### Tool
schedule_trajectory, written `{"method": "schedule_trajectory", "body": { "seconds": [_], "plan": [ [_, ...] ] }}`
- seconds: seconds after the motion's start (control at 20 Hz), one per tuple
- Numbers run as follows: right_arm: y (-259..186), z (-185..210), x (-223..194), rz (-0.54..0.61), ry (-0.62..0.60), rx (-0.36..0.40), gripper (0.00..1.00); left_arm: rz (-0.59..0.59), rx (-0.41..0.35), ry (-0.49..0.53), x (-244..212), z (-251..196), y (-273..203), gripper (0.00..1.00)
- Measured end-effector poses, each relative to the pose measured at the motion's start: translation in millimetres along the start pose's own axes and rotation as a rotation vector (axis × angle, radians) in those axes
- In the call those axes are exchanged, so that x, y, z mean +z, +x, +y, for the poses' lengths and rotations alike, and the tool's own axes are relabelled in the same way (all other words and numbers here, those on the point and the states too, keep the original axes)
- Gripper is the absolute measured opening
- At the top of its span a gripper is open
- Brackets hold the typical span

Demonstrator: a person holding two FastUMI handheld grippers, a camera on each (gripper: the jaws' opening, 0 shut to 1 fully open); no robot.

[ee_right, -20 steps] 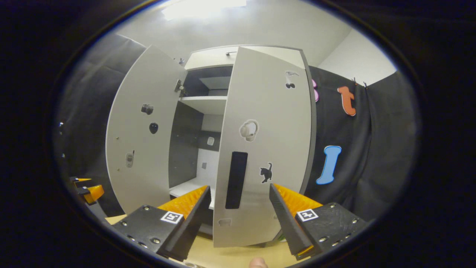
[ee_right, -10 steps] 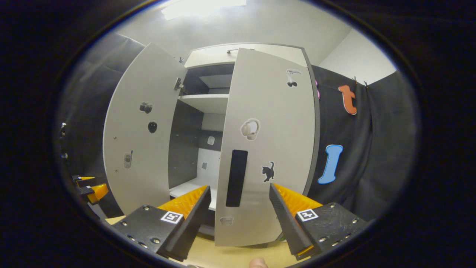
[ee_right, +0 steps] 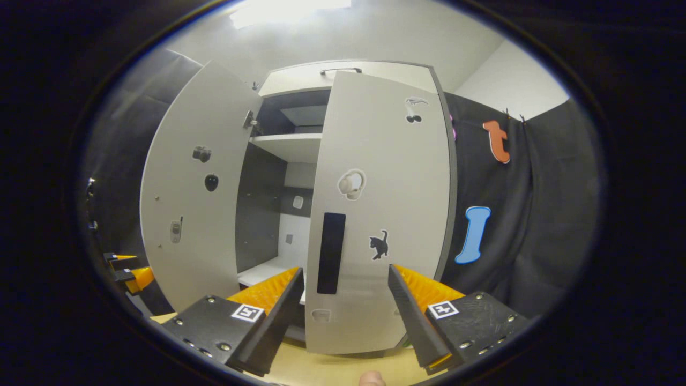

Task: Grasp the bottle in the cabinet with the left hand and place it on the coaster, then close the right door with the right hand and the left door with the left hand.

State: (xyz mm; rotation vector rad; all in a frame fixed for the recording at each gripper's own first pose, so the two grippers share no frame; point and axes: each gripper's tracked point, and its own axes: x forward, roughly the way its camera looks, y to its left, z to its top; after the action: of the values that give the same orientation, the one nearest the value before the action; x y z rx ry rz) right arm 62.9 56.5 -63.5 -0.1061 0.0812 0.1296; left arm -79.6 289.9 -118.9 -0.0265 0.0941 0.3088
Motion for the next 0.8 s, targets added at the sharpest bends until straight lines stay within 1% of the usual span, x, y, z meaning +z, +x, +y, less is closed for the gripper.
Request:
{"method": "schedule_trajectory", "body": {
  "seconds": [0.05, 0.1, 0.3, 0.35, 0.45, 0.5, 0.8],
  "plan": [
    [1.0, 0.1, -0.7, 0.001, 0.001, 0.0, 0.92, 0.005, -0.009, -0.011, -0.1, 0.0, 0.3, 0.9],
    [1.0, 0.4, -1.1, 0.001, 0.002, 0.003, 0.96, 0.009, -0.018, -0.018, -1.3, -1.2, -0.6, 0.9],
    [3.6, -0.3, -2.3, 0.001, -0.001, 0.013, 0.96, 0.008, -0.019, -0.012, -1.2, -3.9, -0.4, 0.89],
    [2.4, -0.5, -3.3, 0.001, 0.001, 0.015, 0.96, 0.007, -0.025, -0.01, -0.8, -6.9, -1.4, 0.85],
    [2.0, -2.6, -2.5, -0.001, 0.004, 0.016, 0.96, 0.009, -0.033, -0.008, -2.2, -12.9, -2.8, 0.92],
    [2.0, -3.7, -1.7, -0.003, 0.005, 0.015, 0.96, 0.01, -0.037, -0.006, -2.6, -15.7, -2.3, 0.88],
    [-3.8, -16.5, -1.5, -0.007, 0.004, -0.001, 0.96, 0.01, -0.086, -0.001, -4.4, -42.6, -5.5, 0.88]
  ]
}}
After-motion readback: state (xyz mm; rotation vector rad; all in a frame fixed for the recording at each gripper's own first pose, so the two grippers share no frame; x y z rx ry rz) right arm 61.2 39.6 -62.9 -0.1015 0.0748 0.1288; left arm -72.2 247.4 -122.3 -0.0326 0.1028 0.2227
